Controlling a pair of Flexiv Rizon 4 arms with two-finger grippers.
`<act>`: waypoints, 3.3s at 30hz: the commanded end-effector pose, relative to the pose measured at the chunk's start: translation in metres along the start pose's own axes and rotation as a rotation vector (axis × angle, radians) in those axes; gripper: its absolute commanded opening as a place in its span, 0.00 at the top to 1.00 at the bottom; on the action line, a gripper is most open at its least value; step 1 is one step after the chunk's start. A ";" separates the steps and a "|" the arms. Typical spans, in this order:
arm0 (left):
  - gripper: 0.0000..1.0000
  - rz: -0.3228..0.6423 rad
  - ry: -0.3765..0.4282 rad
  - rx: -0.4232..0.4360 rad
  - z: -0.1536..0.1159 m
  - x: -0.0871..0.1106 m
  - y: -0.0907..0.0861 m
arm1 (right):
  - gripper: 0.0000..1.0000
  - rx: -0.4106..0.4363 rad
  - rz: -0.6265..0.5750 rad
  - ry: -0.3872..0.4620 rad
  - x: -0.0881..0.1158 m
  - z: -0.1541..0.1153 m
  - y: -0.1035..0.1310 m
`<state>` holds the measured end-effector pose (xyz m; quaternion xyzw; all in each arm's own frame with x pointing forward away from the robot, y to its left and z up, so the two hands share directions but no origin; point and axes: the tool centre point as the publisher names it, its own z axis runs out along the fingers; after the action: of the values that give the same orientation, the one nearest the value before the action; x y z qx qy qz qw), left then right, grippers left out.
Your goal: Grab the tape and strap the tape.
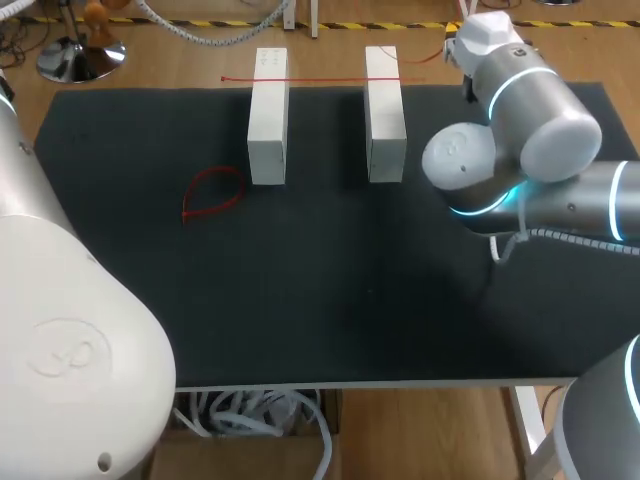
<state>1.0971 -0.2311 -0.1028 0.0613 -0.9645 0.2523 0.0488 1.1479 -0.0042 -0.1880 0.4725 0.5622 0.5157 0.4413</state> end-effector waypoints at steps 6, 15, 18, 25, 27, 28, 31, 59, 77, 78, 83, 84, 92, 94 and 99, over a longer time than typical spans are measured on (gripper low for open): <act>1.00 0.000 0.001 -0.005 -0.001 0.000 -0.001 | 1.00 0.020 -0.177 -0.013 0.000 0.000 0.006; 1.00 0.000 0.001 -0.005 -0.001 0.000 -0.001 | 1.00 0.011 -0.440 0.032 0.005 -0.001 0.019; 1.00 0.000 0.001 -0.005 -0.001 0.000 -0.001 | 1.00 -0.013 -0.493 0.043 0.009 0.002 0.023; 1.00 0.000 0.001 -0.005 -0.001 0.000 -0.001 | 1.00 -0.010 -0.304 0.084 0.021 0.002 0.024; 1.00 0.000 0.001 -0.005 -0.001 0.000 -0.001 | 1.00 0.035 -0.176 0.095 0.022 0.001 0.023; 1.00 0.000 0.001 -0.005 -0.001 0.000 -0.001 | 1.00 0.035 -0.176 0.095 0.022 0.001 0.023; 1.00 0.000 0.001 -0.005 -0.001 0.000 -0.001 | 1.00 0.035 -0.176 0.095 0.022 0.001 0.023; 1.00 0.000 -0.038 -0.443 0.003 -0.002 -0.021 | 1.00 0.035 -0.176 0.095 0.022 0.001 0.023; 1.00 0.010 -0.038 -0.420 0.002 -0.001 -0.022 | 1.00 0.035 -0.176 0.095 0.022 0.001 0.023; 1.00 0.010 -0.038 -0.420 0.002 -0.001 -0.022 | 1.00 0.035 -0.176 0.095 0.022 0.001 0.023; 1.00 0.010 -0.038 -0.420 0.002 -0.001 -0.022 | 1.00 0.035 -0.176 0.095 0.022 0.001 0.023; 1.00 0.010 -0.038 -0.420 0.002 -0.001 -0.022 | 1.00 0.035 -0.176 0.095 0.022 0.001 0.023; 1.00 0.010 -0.038 -0.420 0.002 -0.001 -0.022 | 1.00 -0.003 -0.439 0.020 0.048 -0.002 0.027; 1.00 0.010 -0.038 -0.420 0.002 -0.001 -0.022 | 1.00 0.001 -0.453 0.009 0.057 -0.006 0.026; 1.00 0.010 -0.038 -0.420 0.002 -0.001 -0.022 | 1.00 0.008 -0.510 0.015 0.069 -0.008 0.024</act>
<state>1.0988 -0.2489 -0.0966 0.0500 -0.9968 0.0491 0.0380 1.1314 0.0499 -0.1639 0.3021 0.6713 0.4157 0.5341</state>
